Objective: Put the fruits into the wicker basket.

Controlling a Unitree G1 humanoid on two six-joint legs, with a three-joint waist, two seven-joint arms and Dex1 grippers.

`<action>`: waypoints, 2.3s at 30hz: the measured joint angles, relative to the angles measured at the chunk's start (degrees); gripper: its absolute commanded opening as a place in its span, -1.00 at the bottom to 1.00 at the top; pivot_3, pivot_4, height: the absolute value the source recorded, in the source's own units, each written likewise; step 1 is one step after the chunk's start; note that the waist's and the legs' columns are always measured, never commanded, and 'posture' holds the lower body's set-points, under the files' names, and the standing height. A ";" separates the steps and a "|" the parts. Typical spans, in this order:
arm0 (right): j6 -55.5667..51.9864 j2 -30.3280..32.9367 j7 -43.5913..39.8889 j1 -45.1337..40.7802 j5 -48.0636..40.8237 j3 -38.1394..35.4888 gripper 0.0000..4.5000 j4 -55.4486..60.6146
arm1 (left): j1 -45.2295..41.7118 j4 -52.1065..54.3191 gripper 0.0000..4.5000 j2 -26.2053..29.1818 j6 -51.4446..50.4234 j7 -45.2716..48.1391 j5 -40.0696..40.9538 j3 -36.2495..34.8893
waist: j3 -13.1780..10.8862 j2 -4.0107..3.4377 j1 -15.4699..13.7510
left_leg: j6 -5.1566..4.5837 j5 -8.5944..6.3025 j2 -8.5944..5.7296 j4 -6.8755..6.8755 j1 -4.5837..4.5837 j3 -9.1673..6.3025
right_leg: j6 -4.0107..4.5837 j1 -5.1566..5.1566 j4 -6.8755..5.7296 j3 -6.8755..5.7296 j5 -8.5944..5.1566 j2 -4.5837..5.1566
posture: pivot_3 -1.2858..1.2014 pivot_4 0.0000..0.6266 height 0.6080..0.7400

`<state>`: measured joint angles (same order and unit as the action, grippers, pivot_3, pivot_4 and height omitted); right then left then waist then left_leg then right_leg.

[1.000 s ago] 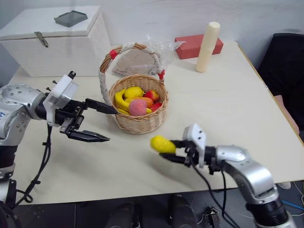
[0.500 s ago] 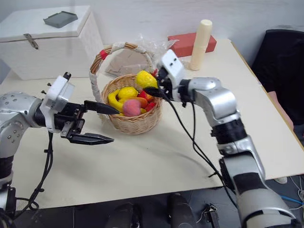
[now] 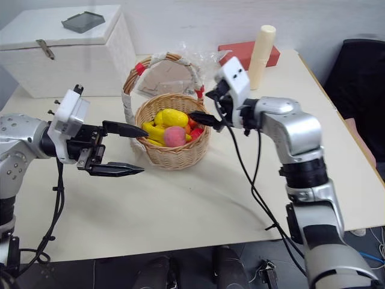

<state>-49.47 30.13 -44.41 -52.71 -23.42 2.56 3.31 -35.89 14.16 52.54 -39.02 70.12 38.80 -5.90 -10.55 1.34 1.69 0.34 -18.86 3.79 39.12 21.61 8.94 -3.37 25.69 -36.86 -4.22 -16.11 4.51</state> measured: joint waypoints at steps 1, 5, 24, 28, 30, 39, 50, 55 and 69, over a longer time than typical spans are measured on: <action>-0.77 0.23 0.48 0.66 -0.25 -0.84 0.99 0.80 | -0.19 -0.51 1.00 -0.01 0.18 -0.06 -0.07 0.00 | 0.00 0.00 0.24 | 0.01 0.00 0.00 0.00 -0.10 0.11 | 0.01 0.00 0.04 0.01 0.00 -0.03 | 0.03 -0.52 1.00; 0.91 -3.07 4.30 -0.17 0.70 -1.76 0.99 -2.70 | -1.84 -1.28 1.00 -0.58 0.06 -0.81 0.10 0.02 | 0.00 0.00 1.26 | 0.15 0.08 0.02 -0.02 -0.36 0.23 | 0.09 -0.01 -0.14 0.06 -0.05 -0.07 | 0.03 -0.52 1.00; 31.53 -19.21 8.10 -15.34 8.70 -1.49 -0.04 -46.14 | -3.55 -1.66 1.00 -2.01 2.67 -4.25 -2.84 1.37 | -0.02 -0.04 1.63 | 0.08 0.04 0.11 -0.11 -0.15 0.23 | 0.05 0.05 -0.15 0.28 -0.03 -0.04 | 0.03 -0.52 1.00; 33.59 -19.47 6.96 -15.08 9.35 -1.54 -0.66 -46.03 | -3.56 -1.48 1.00 -2.48 2.18 -5.06 -2.44 1.36 | -0.02 -0.04 1.71 | 0.09 0.04 0.14 -0.10 -0.16 0.23 | 0.05 0.05 -0.19 0.29 -0.03 -0.04 | 0.03 -0.52 1.00; 34.20 -19.29 6.82 -13.62 10.05 -1.52 -0.85 -45.11 | -3.60 -1.43 1.00 -2.64 1.92 -5.49 -2.01 1.34 | -0.02 -0.04 1.71 | 0.10 0.03 0.18 -0.10 -0.16 0.21 | 0.05 0.05 -0.17 0.28 -0.03 -0.05 | 0.03 -0.52 1.00; 28.89 -13.50 9.12 -0.82 9.87 -3.80 -0.86 -24.20 | -4.28 -0.84 1.00 -6.04 -0.01 -7.54 0.60 1.19 | -0.05 -0.08 0.71 | 0.09 0.03 0.21 -0.06 -0.07 0.09 | 0.02 0.03 -0.12 0.23 -0.02 0.01 | 0.03 -0.52 1.00; 9.15 10.18 15.59 15.44 6.83 -24.01 -0.86 2.73 | -5.52 -3.31 1.00 -10.85 1.31 -6.56 2.32 2.31 | -0.08 -0.14 0.01 | 0.12 0.05 0.00 -0.10 -0.22 0.22 | -0.01 0.01 0.18 0.33 0.00 -0.16 | 0.03 -0.52 1.00; 2.63 10.63 17.95 24.11 3.81 -31.69 -0.86 8.77 | -7.09 -8.12 1.00 -12.24 4.81 -4.13 -0.43 4.39 | -0.08 -0.14 0.28 | 0.16 0.07 0.00 -0.10 -0.46 0.41 | -0.01 -0.01 -0.02 0.60 0.00 -0.28 | 0.03 -0.52 1.00; 7.24 6.31 18.35 37.64 -4.51 -41.40 0.99 15.13 | -7.78 -10.54 1.00 -13.17 4.06 -0.33 -1.99 6.30 | -0.09 -0.14 -0.27 | 0.14 0.06 -0.05 -0.10 -0.39 0.36 | -0.02 -0.01 0.05 0.65 0.00 -0.27 | 0.03 -0.52 1.00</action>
<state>-42.23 36.44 -26.06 -15.07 -27.94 -38.84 18.44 -43.67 3.63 39.37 -34.96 69.78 36.81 0.41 -10.63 1.20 1.42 0.47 -18.81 3.75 39.02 21.22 9.30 -3.39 25.68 -36.81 -3.57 -16.11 4.23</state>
